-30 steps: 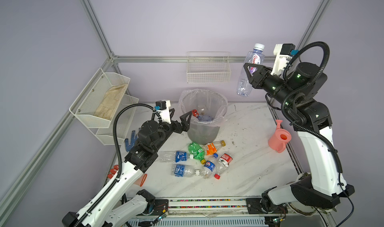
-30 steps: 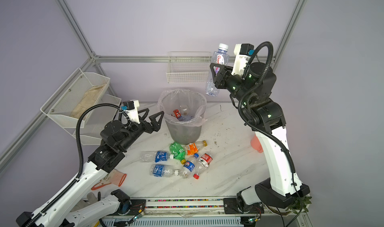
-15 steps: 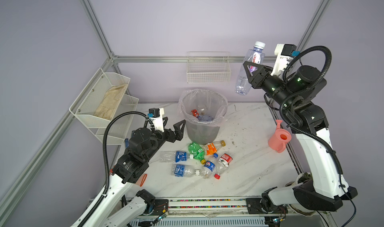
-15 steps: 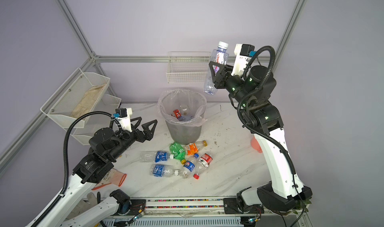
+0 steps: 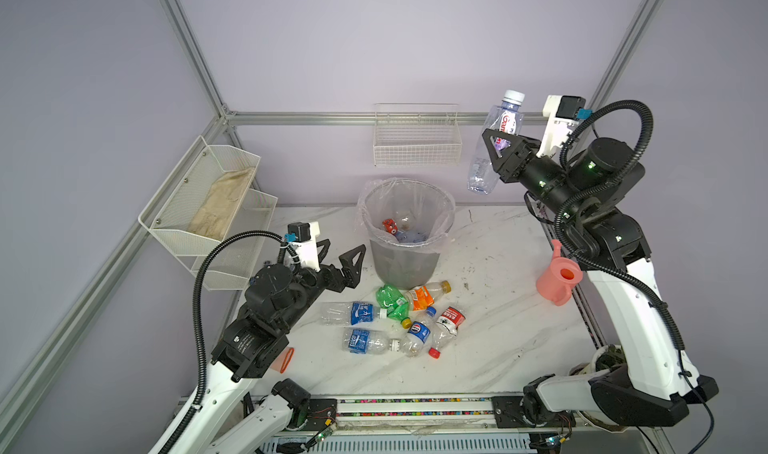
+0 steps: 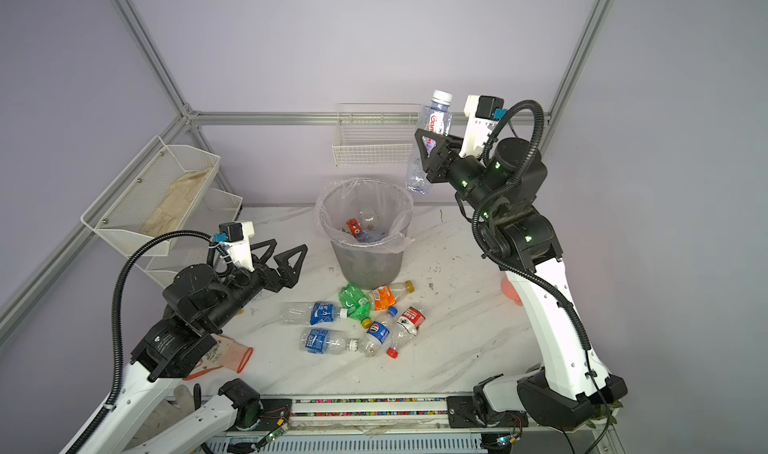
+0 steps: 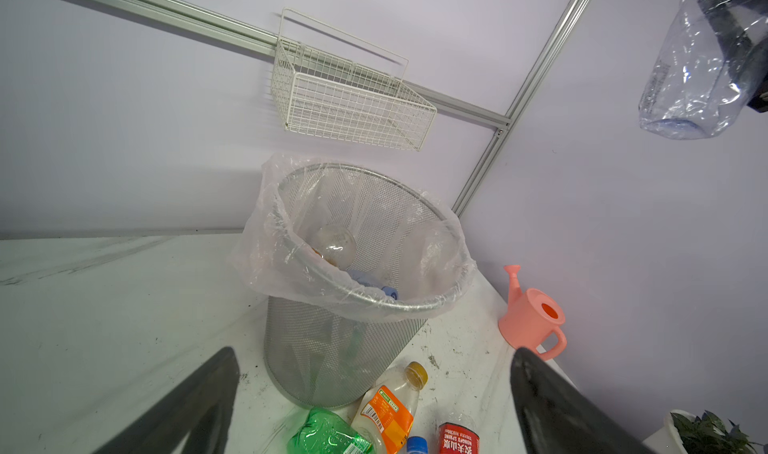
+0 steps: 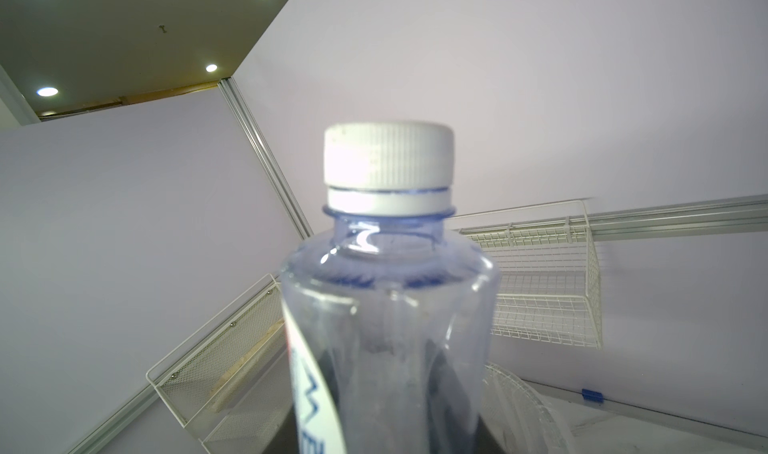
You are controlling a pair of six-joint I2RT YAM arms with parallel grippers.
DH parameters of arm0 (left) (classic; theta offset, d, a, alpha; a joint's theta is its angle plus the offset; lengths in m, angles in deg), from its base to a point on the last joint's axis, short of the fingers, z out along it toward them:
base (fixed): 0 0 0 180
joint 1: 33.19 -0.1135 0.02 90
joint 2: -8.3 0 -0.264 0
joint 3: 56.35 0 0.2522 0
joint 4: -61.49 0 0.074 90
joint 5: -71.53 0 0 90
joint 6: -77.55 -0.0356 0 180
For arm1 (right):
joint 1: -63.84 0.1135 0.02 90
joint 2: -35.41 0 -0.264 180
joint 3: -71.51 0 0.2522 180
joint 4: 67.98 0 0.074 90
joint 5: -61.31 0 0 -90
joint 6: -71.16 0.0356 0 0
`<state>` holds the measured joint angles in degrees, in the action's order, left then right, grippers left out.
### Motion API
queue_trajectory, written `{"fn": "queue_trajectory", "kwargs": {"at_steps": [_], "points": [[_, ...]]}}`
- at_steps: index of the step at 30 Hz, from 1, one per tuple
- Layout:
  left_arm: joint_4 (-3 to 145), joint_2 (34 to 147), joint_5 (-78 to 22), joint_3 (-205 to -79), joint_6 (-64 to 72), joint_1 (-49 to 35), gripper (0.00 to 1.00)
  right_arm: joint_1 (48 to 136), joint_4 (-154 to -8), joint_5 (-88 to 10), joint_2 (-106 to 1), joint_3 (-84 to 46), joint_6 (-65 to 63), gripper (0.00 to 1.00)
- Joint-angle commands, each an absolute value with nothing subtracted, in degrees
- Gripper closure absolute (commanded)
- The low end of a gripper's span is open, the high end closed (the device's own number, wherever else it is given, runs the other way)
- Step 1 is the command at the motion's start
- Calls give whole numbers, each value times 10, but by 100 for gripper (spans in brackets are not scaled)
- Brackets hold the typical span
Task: Throw the plastic bottles in the bin
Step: 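Move the water bottle over the wastebasket and open the right gripper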
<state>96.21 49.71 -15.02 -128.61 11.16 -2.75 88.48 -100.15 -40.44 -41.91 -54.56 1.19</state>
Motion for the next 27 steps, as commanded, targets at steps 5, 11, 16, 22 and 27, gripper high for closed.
{"fn": "queue_trajectory", "kwargs": {"at_steps": [5,11,16,22,27], "points": [[956,481,-164,-1276,133,-26,0,883,-988,-408,-385,-541,0,100],[945,481,-170,-1271,143,-26,0,883,-992,-409,-379,-538,-5,100],[944,476,-170,-1268,146,-26,0,883,-977,-423,-392,-526,4,100],[944,458,-152,-1251,140,-26,0,885,-957,-437,-438,-521,25,100],[945,484,-163,-1271,124,-26,0,900,-957,-419,-468,-524,18,100]]}}
